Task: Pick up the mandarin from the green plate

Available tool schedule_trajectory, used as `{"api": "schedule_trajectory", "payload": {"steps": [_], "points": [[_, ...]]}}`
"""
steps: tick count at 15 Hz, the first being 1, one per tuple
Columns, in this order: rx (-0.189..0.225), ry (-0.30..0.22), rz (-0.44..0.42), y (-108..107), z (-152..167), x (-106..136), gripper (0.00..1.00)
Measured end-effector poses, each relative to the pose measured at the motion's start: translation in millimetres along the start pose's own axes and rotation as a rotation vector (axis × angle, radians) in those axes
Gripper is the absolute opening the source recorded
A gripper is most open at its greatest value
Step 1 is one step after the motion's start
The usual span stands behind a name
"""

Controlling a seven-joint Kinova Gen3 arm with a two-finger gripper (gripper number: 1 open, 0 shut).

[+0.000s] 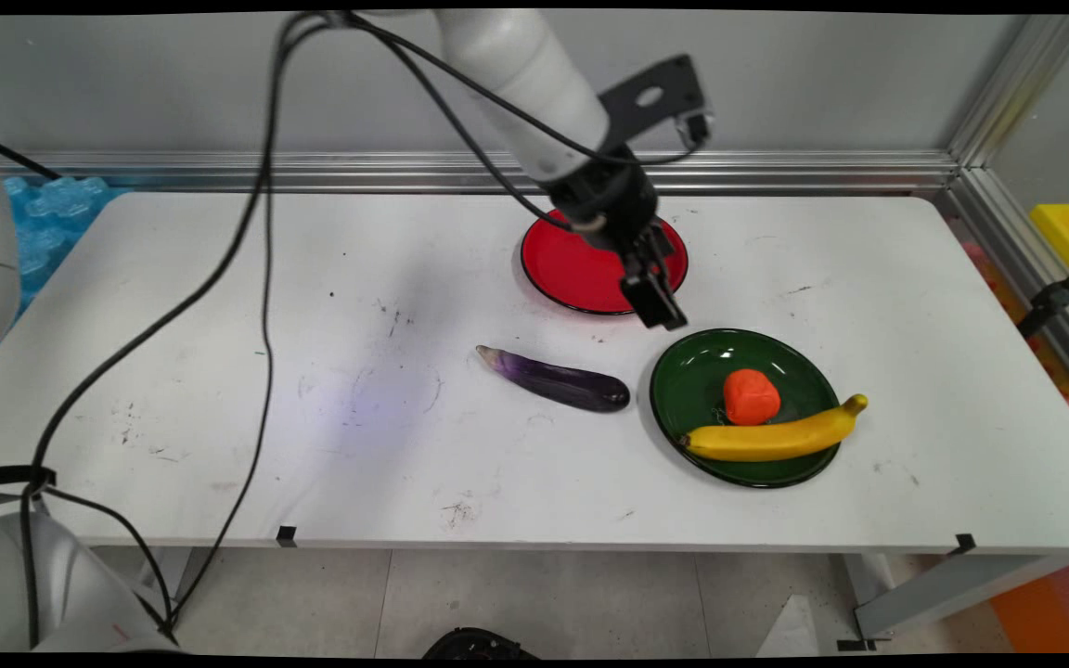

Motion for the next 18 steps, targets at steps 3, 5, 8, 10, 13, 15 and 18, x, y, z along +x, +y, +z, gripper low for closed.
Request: {"api": "schedule_trajectory", "payload": {"steps": [3,5,8,10,13,15,18], "points": [[-0.016,-0.004,0.0,0,27,11,1.0],[-0.026,-0.007,-0.006,-1,47,19,1.0],[-0.038,-0.014,-0.013,-1,69,25,1.0],[-0.046,-0.02,-0.018,-1,85,28,1.0],[-0.059,-0.038,-0.019,-2,115,32,1.0],[-0.059,-0.046,-0.016,-4,130,34,1.0],[-0.062,-0.057,-0.014,-5,151,36,1.0]]}}
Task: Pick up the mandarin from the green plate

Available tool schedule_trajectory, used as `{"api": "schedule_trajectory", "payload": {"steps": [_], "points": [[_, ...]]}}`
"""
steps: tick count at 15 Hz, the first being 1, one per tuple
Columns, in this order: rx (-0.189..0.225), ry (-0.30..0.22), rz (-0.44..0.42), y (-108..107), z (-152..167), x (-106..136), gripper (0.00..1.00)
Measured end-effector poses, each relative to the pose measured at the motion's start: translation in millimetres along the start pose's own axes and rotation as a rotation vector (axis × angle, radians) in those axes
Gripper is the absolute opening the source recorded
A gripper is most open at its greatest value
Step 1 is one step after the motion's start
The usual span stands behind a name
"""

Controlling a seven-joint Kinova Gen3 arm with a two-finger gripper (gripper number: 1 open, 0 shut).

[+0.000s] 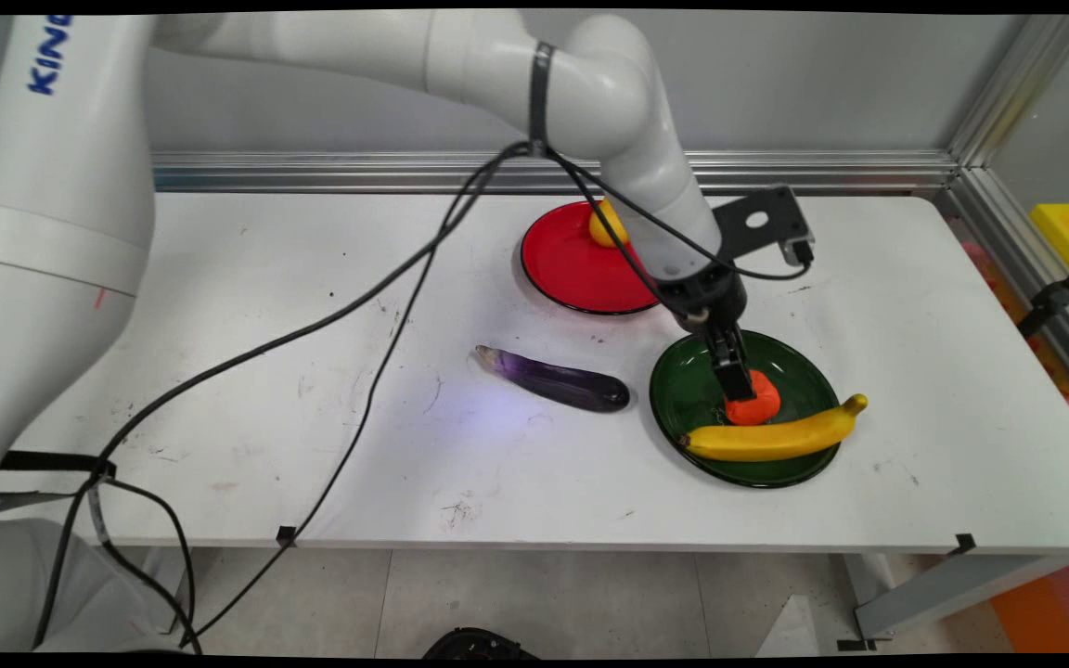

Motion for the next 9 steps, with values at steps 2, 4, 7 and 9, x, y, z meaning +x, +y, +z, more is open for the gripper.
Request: {"api": "schedule_trajectory", "payload": {"steps": [2,4,7,9], "points": [[-0.001,-0.006,0.001,-2,11,2,1.0],[-0.004,-0.01,0.003,-3,21,4,1.0],[-0.01,-0.017,0.005,-4,37,8,1.0],[-0.016,-0.021,0.01,-4,44,10,0.0]]}}
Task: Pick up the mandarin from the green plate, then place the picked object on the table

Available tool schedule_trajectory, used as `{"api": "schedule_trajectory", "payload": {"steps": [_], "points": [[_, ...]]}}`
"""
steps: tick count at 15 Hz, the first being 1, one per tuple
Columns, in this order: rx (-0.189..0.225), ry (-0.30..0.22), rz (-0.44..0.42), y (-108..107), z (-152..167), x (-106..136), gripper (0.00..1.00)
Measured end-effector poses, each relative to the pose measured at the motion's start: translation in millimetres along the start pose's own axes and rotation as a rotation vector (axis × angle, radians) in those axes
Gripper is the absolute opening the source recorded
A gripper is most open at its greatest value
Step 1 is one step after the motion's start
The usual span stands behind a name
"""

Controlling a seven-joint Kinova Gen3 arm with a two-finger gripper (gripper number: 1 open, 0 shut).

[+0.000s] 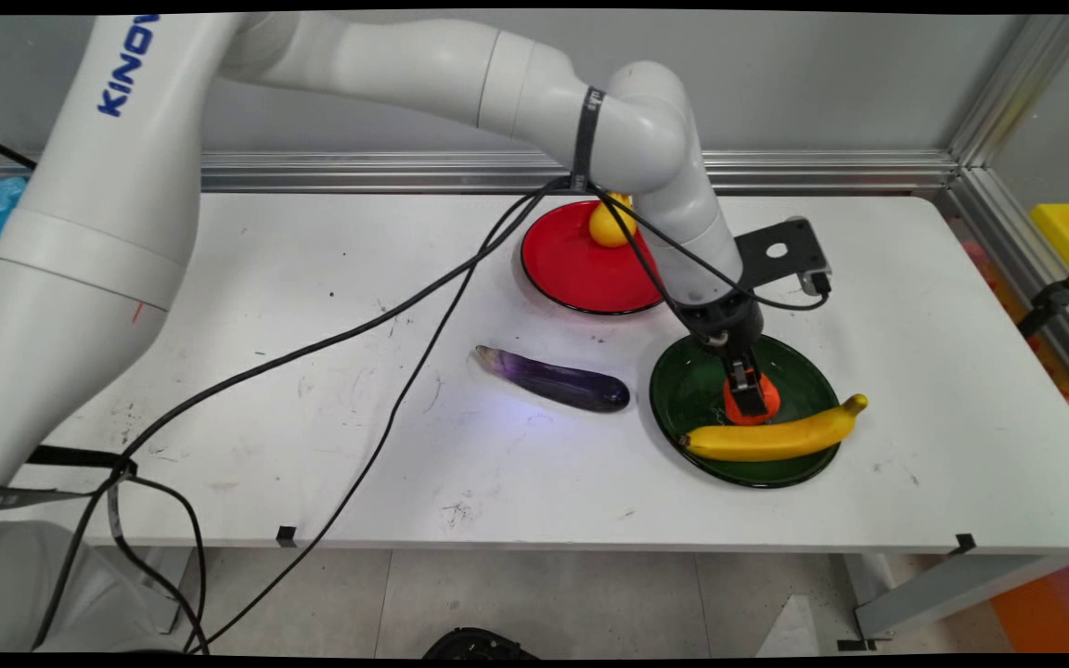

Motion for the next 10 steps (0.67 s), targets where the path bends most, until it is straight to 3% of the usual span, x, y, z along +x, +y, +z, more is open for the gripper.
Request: {"api": "schedule_trajectory", "payload": {"steps": [10], "points": [[-0.011,0.01,0.031,6,-5,9,0.0]]}}
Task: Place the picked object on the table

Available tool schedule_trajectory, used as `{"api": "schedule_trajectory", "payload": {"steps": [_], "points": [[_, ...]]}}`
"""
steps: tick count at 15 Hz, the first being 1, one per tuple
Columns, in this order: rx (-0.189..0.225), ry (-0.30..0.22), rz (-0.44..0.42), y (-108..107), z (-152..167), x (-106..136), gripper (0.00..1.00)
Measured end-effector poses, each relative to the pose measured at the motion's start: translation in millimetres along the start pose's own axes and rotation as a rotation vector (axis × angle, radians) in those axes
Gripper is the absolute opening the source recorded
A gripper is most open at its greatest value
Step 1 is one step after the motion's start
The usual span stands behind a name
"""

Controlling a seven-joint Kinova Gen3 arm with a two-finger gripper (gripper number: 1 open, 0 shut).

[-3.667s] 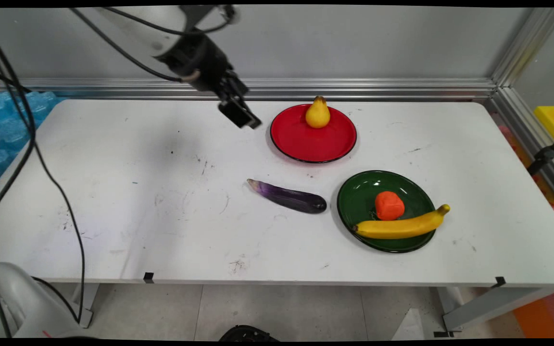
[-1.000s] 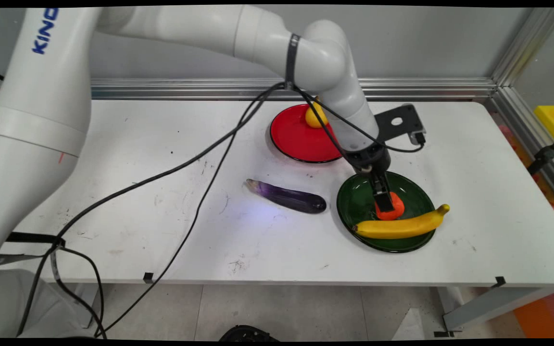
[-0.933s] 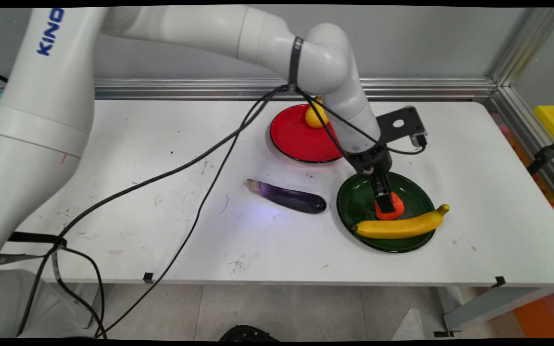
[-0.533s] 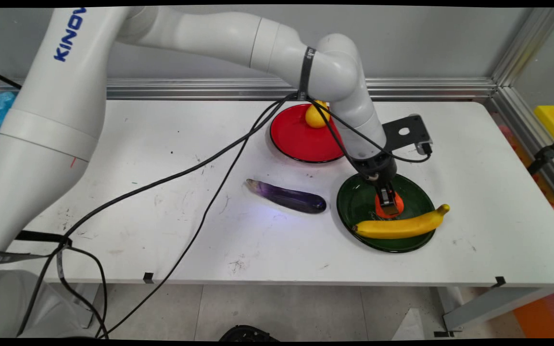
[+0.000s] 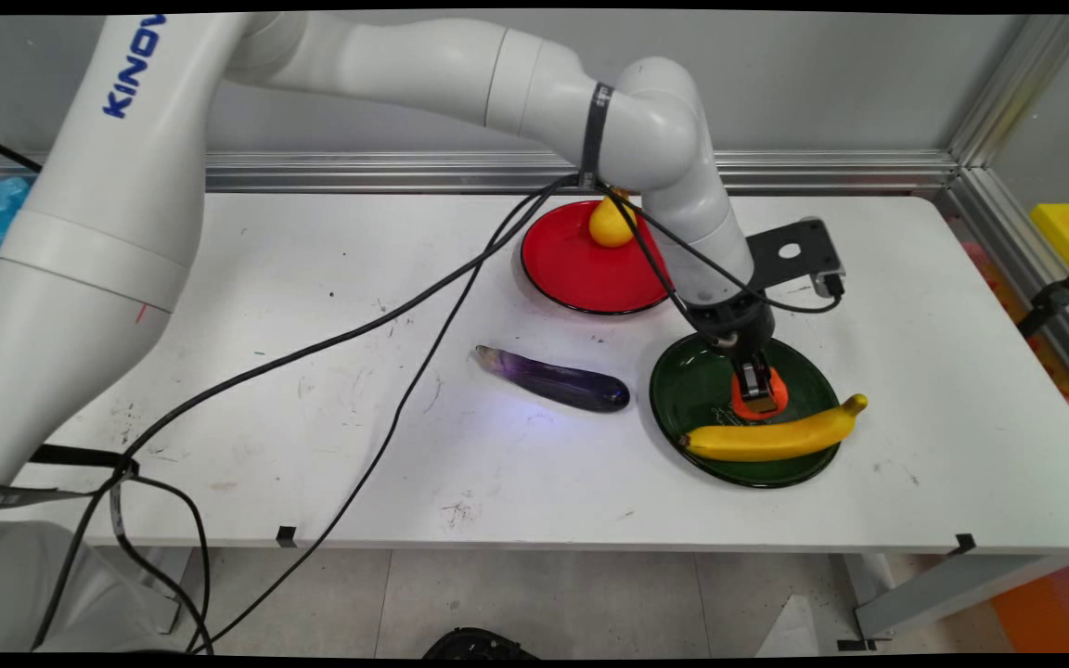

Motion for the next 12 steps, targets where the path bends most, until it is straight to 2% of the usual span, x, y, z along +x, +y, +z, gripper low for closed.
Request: {"api": "schedule_trajectory", "payload": {"steps": [4,8,12], "points": [[0.008,0.016,0.024,3,-20,2,0.0],[0.026,0.044,0.049,9,-63,1,0.0],[0.045,0.056,0.049,19,-114,-14,0.0]]}}
